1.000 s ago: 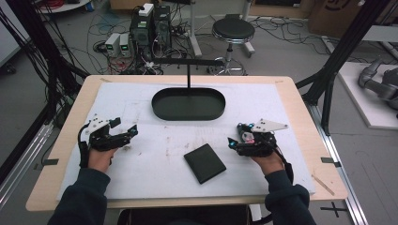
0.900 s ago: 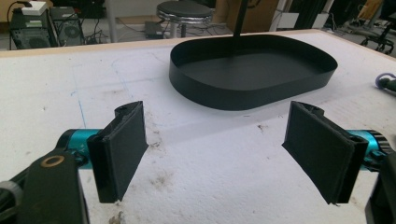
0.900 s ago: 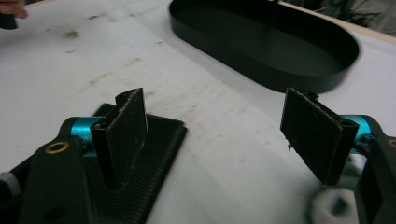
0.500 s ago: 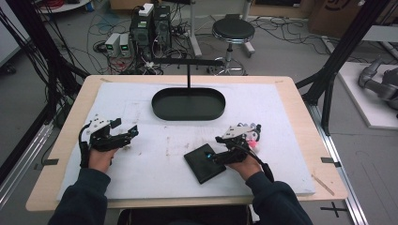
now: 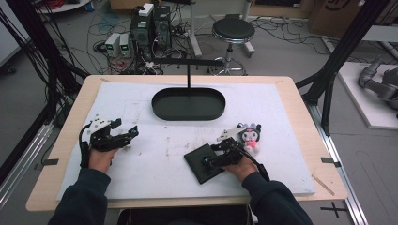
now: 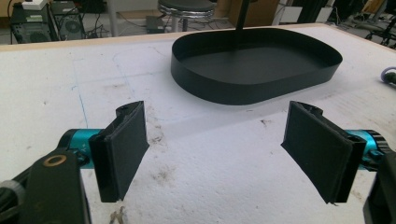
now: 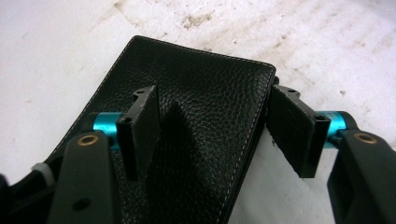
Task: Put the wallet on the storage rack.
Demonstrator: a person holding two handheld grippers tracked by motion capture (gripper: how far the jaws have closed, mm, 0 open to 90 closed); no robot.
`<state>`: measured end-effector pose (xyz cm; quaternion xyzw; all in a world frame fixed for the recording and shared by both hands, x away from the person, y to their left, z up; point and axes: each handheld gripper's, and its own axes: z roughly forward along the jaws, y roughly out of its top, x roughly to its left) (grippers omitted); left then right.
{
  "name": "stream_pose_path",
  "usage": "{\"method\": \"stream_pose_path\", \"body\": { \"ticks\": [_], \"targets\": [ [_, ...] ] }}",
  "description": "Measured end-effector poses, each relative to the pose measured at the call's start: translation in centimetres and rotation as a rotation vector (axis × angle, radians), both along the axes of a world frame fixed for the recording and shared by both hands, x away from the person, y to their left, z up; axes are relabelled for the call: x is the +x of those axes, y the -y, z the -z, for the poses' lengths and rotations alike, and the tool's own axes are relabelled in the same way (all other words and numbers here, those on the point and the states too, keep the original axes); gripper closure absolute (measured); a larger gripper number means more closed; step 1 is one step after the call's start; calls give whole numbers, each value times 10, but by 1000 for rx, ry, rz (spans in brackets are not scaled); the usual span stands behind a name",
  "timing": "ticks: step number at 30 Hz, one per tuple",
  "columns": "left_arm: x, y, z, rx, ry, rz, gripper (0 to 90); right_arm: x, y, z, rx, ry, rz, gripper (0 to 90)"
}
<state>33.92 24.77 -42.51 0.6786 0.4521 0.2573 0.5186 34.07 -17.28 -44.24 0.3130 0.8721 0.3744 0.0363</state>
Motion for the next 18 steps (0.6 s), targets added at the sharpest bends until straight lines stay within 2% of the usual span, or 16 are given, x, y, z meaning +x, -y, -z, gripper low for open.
{"method": "stream_pose_path", "body": {
  "ticks": [7, 9, 10, 11, 12, 14, 15, 16, 17, 18],
  "targets": [
    [0, 0, 0, 0, -2, 0, 216, -2, 0, -2, -11, 10, 9, 399],
    [0, 0, 0, 0, -3, 1, 216, -2, 0, -3, -14, 21, 11, 435],
    [0, 0, 1, 0, -4, 1, 216, -1, 2, -4, -12, 24, 23, 497],
    [0, 0, 1, 0, -4, 1, 216, -1, 2, -4, -12, 24, 23, 497],
    [1, 0, 1, -1, -5, 3, 216, 0, 4, -4, -4, 12, 42, 547],
    [1, 0, 1, -1, -5, 3, 216, 1, 5, -5, 2, 6, 53, 582],
    [1, 0, 1, -2, -5, 3, 216, 0, 5, -5, 0, 15, 57, 647],
    [1, 0, 1, -2, -5, 3, 216, 0, 6, -7, -7, 29, 63, 769],
    [1, 0, 1, -2, -5, 3, 216, -1, 8, -8, -1, 47, 61, 819],
    [1, 0, 1, 0, -6, 3, 216, -1, 9, -9, 2, 45, 61, 845]
  ]
}}
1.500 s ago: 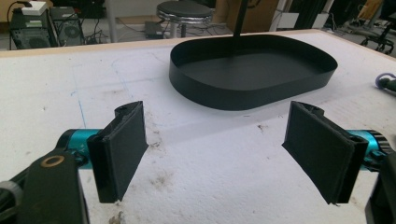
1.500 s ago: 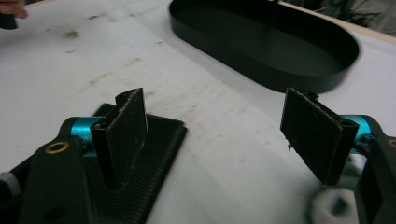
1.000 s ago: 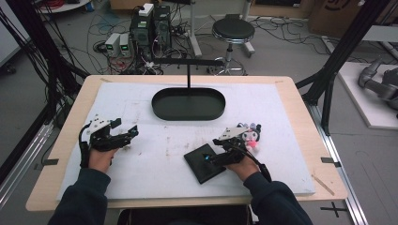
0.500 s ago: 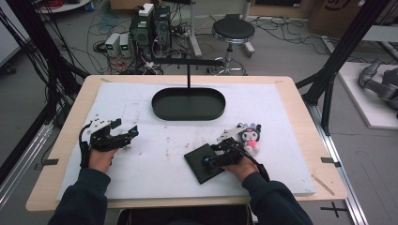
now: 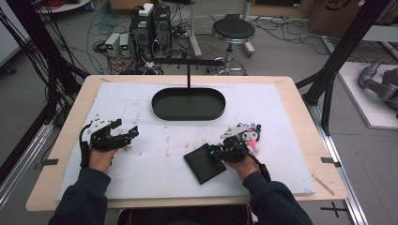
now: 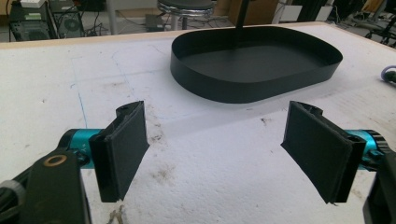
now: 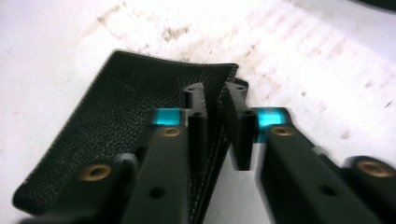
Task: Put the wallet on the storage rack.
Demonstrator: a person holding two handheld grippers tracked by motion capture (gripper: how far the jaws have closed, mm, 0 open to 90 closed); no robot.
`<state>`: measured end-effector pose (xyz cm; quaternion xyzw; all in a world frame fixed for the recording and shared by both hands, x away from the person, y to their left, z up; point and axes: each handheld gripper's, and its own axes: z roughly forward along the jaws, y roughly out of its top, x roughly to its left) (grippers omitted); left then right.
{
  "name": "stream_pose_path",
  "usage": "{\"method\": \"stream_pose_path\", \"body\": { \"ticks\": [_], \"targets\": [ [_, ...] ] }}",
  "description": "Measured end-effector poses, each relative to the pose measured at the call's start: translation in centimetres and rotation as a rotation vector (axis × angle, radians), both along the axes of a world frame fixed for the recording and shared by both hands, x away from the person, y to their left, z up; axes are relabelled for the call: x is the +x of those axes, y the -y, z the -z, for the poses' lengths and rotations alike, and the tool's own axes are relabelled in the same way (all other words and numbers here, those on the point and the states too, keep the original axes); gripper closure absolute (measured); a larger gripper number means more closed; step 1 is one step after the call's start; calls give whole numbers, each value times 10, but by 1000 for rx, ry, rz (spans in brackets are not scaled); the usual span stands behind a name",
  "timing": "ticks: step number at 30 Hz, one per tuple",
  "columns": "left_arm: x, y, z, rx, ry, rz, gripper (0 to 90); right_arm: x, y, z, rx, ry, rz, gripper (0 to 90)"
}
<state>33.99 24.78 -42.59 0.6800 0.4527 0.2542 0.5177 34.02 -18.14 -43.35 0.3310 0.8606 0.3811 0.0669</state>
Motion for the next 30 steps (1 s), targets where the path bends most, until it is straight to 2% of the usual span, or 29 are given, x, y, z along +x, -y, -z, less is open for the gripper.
{"method": "stream_pose_path", "body": {
  "ticks": [6, 8, 12, 17, 21, 22, 23, 24, 25, 27, 30],
  "targets": [
    [0, 0, 0, 0, 0, 0, 216, -1, 0, -2, 2, 12, -7, 880],
    [0, 0, 0, 2, -1, 0, 216, -1, 3, -6, 33, 23, -5, 890],
    [0, 0, 0, 3, 0, -2, 216, -1, 9, -13, 56, 46, 13, 892],
    [0, 0, 0, 1, 3, -5, 216, 1, 34, -32, 106, 113, 90, 894],
    [0, 0, 0, 5, -1, -3, 216, -3, 48, -51, 116, 199, 132, 894],
    [0, 0, 0, 5, -1, -3, 216, -3, 48, -51, 116, 199, 132, 894],
    [0, 1, 0, 6, -1, -4, 216, -6, 50, -60, 114, 238, 131, 894],
    [0, 1, 0, 6, -1, -4, 216, -6, 50, -60, 114, 238, 131, 894],
    [0, 0, 0, 9, -1, -5, 216, -9, 45, -65, 110, 269, 91, 894],
    [0, 1, 0, 7, -2, -5, 216, -11, 41, -66, 104, 273, 74, 894],
    [0, 1, 0, 7, -2, -5, 217, -16, 23, -67, 87, 299, 4, 894]
  ]
}}
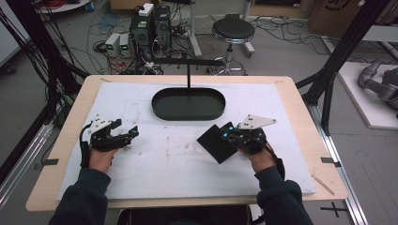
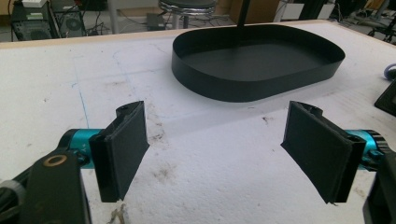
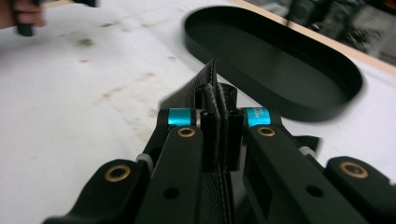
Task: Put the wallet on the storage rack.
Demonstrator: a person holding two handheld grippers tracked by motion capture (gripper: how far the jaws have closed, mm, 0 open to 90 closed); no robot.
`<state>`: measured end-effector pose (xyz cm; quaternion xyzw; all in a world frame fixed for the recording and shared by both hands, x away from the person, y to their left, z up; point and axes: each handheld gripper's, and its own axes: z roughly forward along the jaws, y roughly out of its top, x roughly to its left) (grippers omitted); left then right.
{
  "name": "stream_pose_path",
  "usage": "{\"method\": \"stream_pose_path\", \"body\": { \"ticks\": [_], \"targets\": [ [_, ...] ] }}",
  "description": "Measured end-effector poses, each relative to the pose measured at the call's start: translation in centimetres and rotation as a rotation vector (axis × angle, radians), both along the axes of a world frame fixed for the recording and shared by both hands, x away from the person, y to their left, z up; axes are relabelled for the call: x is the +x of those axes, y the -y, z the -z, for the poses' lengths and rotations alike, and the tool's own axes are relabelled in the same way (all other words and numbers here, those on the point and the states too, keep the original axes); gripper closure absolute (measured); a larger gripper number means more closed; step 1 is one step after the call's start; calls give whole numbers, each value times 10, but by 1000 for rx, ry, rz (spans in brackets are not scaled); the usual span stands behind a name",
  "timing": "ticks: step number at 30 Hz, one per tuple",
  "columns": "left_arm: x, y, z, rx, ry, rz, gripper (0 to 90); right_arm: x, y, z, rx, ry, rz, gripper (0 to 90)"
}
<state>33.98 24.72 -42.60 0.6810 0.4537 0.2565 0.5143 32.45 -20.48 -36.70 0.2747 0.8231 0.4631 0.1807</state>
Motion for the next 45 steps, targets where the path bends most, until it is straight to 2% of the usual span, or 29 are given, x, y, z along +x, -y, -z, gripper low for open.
{"method": "stream_pose_path", "body": {
  "ticks": [2, 3, 6, 7, 10, 11, 14, 15, 17, 18, 20, 22, 23, 24, 25, 28, 34, 35, 36, 40, 41, 42, 43, 44, 45],
  "targets": [
    [0, 0, 0, 0, 0, 0, 217, -2, -12, 0, -8, 8, -36, 894],
    [0, 0, 0, 0, 0, 1, 217, -3, -23, 2, -27, 12, -52, 887],
    [0, -1, 0, 0, 1, 2, 217, -4, -31, 4, -43, 20, -62, 877],
    [-1, -1, 0, -1, 2, 1, 217, -3, -36, 8, -66, 10, -81, 858],
    [0, -2, 0, 0, 1, -2, 217, -2, -38, 11, -71, -5, -94, 837],
    [0, -2, 0, -2, 2, -4, 217, -3, -40, 12, -68, -1, -110, 748],
    [-1, -2, 0, -3, 0, -5, 217, -3, -38, 11, -45, 6, -94, 607],
    [-1, -2, 0, -4, -1, -4, 217, -3, -38, 11, -45, 6, -94, 607],
    [0, -2, 0, -3, 1, -4, 217, -3, -34, 11, -27, 28, -75, 502],
    [0, -2, 0, -2, 0, -4, 217, -4, -30, 11, -26, 78, -13, 382],
    [0, -2, 0, 0, 0, -4, 218, -3, -27, 12, -26, 88, 33, 324],
    [0, -2, 0, -1, -2, -5, 217, -2, -25, 13, -21, 74, 43, 296],
    [0, -2, 0, -1, -3, -4, 218, 0, -24, 18, -25, 36, 52, 272],
    [0, -2, 0, -1, -3, -4, 217, 0, -24, 18, -25, 36, 52, 272],
    [0, -2, 0, -1, -3, -4, 217, 2, -25, 23, -41, 4, 45, 246],
    [0, -2, 0, 4, -4, -4, 218, 4, -29, 29, -63, -18, 40, 219],
    [0, -1, 1, 6, -8, 1, 218, 12, -39, 46, -90, -81, 53, 230],
    [0, 0, 1, 4, -9, 2, 217, 13, -40, 47, -88, -91, 51, 290],
    [0, -1, 0, 8, -8, 1, 218, 14, -40, 47, -81, -75, 44, 391],
    [0, -1, 1, 6, -11, 2, 218, 14, -38, 45, -57, -97, 35, 563],
    [0, -1, 1, 6, -11, 2, 218, 14, -38, 45, -57, -97, 35, 563],
    [0, -1, 1, 7, -9, 2, 218, 14, -37, 43, -38, -105, 34, 663],
    [0, -1, 1, 5, -10, 4, 218, 14, -37, 43, -38, -105, 34, 663],
    [0, -1, 1, 5, -8, 6, 218, 14, -36, 41, -30, -103, 38, 721],
    [0, -1, 1, 4, -4, 10, 218, 15, -36, 39, -25, -108, 40, 740]
  ]
}}
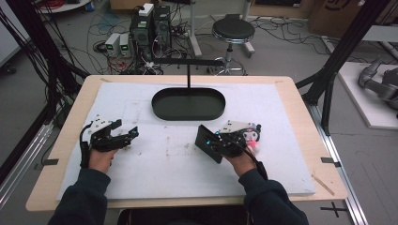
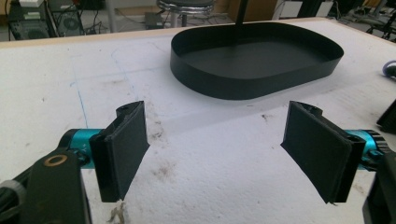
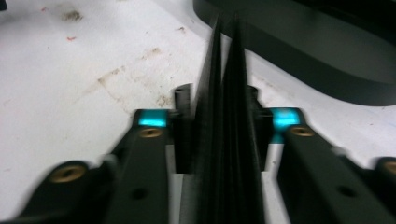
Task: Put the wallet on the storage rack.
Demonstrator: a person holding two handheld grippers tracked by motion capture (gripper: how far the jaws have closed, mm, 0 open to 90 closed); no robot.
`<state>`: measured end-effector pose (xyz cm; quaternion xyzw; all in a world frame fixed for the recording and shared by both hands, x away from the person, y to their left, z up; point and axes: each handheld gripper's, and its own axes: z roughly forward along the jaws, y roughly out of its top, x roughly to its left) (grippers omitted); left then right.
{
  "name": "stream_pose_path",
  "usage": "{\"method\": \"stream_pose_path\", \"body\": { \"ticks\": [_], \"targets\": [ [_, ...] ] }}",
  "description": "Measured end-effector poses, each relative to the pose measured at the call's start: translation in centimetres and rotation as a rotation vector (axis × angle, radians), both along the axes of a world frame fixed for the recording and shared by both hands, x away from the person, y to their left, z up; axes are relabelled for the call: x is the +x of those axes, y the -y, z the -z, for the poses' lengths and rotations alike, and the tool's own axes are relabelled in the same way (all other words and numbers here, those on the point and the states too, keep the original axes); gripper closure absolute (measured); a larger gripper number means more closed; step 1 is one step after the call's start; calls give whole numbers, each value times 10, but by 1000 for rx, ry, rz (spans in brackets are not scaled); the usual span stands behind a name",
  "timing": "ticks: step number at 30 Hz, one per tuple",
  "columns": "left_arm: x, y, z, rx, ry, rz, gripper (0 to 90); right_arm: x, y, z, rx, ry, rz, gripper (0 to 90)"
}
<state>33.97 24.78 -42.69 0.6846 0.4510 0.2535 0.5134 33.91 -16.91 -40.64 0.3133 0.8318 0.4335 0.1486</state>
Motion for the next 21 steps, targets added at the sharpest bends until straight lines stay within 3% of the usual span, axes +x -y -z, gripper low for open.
{"method": "stream_pose_path", "body": {
  "ticks": [4, 11, 12, 21],
  "targets": [
    [-1, -1, -1, 1, 25, 3, 218, 2, 1, -3, -20, 17, 12, 758],
    [0, 0, -1, 1, 36, 7, 218, 19, -2, -17, 12, 26, 13, 766],
    [0, 1, -1, 0, 38, 11, 218, 25, -4, -24, 18, 48, 15, 767],
    [0, 0, 0, -3, 38, 11, 218, 58, -13, -49, 66, 82, 51, 766]
  ]
}}
